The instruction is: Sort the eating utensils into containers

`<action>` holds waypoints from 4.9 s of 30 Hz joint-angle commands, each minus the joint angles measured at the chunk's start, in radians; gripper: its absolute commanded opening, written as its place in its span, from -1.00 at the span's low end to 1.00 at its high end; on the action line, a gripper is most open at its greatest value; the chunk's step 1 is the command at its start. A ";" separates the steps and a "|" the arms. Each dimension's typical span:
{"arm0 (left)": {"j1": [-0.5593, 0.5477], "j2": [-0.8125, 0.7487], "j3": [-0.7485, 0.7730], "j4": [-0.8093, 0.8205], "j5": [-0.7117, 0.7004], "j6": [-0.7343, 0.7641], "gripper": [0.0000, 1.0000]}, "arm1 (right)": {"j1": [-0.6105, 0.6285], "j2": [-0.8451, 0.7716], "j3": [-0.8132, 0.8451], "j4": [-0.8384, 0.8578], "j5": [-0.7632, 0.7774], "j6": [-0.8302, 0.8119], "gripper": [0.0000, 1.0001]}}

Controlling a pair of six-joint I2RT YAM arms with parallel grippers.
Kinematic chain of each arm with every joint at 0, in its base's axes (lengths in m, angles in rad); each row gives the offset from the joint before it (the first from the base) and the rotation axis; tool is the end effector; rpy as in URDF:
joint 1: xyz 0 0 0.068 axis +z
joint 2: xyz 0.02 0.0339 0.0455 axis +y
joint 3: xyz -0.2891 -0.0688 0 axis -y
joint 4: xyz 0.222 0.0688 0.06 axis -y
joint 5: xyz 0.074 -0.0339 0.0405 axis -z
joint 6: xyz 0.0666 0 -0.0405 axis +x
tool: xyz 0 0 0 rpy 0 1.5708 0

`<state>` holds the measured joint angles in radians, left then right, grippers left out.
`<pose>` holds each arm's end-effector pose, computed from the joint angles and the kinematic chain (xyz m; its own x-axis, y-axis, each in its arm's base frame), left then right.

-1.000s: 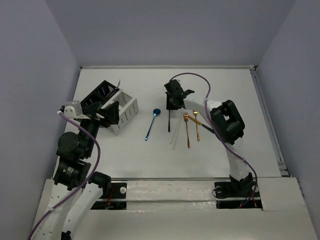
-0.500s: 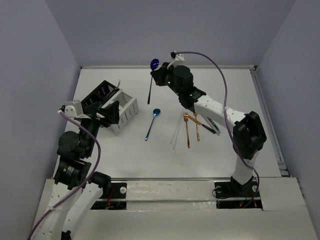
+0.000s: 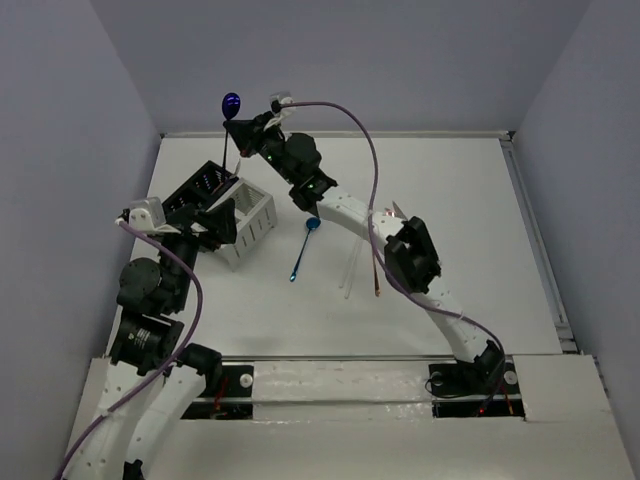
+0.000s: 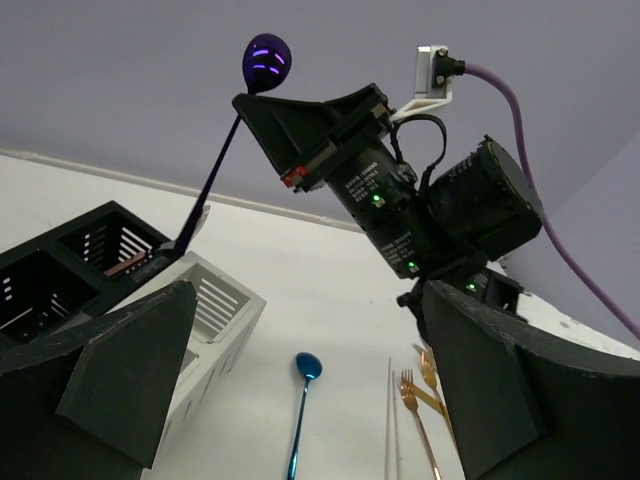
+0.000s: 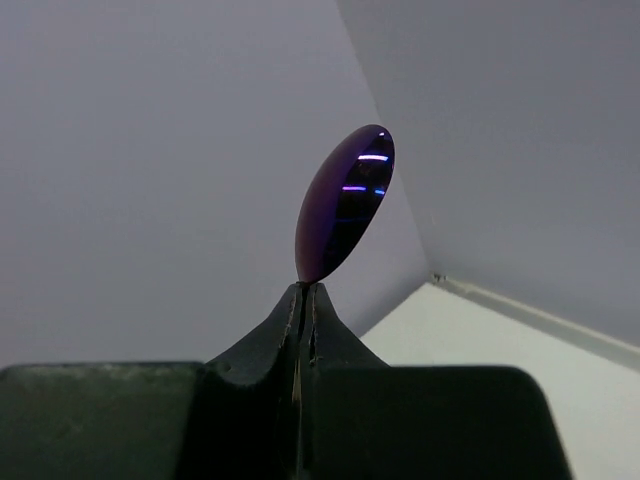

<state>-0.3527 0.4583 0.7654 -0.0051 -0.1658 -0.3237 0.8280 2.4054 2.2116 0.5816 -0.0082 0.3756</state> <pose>0.0860 -0.0199 0.4073 0.2033 -0.4091 -0.8895 0.2716 0.8964 -0.3502 0.4012 0.4377 0.3769 -0.0341 0.5052 -0.8623 -0.7838 0.5218 0.3367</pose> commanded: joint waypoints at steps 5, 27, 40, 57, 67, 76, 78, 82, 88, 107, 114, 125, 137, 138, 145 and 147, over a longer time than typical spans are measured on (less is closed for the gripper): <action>-0.005 0.023 0.031 0.040 -0.011 0.005 0.98 | 0.037 0.233 0.436 0.090 0.135 -0.119 -1.00; -0.014 0.006 0.025 0.045 0.003 0.006 0.98 | 0.056 0.439 0.496 0.149 0.234 -0.119 -1.00; -0.005 -0.001 0.020 0.047 0.005 0.005 0.98 | 0.094 0.390 0.389 0.146 0.159 -0.188 -0.15; 0.014 0.006 0.020 0.057 -0.026 0.003 0.97 | 0.094 0.013 0.003 0.106 0.017 -0.173 0.82; 0.014 0.152 0.097 0.008 0.136 -0.093 0.69 | -0.035 -0.607 -0.803 0.019 0.195 -0.032 0.53; -0.123 0.473 0.011 0.132 0.327 -0.206 0.45 | -0.138 -1.213 -1.292 -0.529 0.327 0.106 0.28; -0.193 0.561 0.011 0.132 0.185 -0.190 0.43 | -0.147 -1.348 -1.355 -0.578 0.332 0.105 0.29; -0.271 0.742 0.090 0.113 0.017 -0.138 0.36 | -0.167 -1.538 -1.497 -0.696 0.344 0.092 0.30; -0.313 1.029 0.218 0.063 -0.116 -0.032 0.25 | -0.176 -1.668 -1.615 -0.721 0.332 0.083 0.30; -0.292 1.395 0.324 0.073 -0.144 0.060 -0.13 | -0.176 -1.686 -1.695 -0.617 0.237 0.103 0.44; -0.292 1.424 0.324 0.094 -0.136 0.054 -0.52 | -0.176 -1.706 -1.698 -0.618 0.241 0.098 0.50; -0.292 1.271 0.338 0.099 -0.144 0.026 -1.00 | -0.176 -1.704 -1.708 -0.597 0.229 0.098 0.51; -0.056 0.777 0.328 0.201 -0.192 0.012 -1.00 | -0.176 -1.729 -1.724 -0.557 0.189 0.101 0.57; 0.005 0.764 0.321 0.223 -0.190 0.026 -1.00 | -0.176 -1.732 -1.724 -0.557 0.186 0.102 0.57; 0.187 0.838 0.324 0.385 -0.179 0.155 -1.00 | -0.176 -1.750 -1.742 -0.546 0.178 0.106 0.57; 0.213 0.888 0.325 0.453 -0.199 0.181 -1.00 | -0.176 -1.749 -1.748 -0.543 0.177 0.106 0.57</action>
<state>-0.1932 1.2694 1.0874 0.2939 -0.3489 -0.2302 0.6540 0.6697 0.4789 -0.0227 0.1814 0.4763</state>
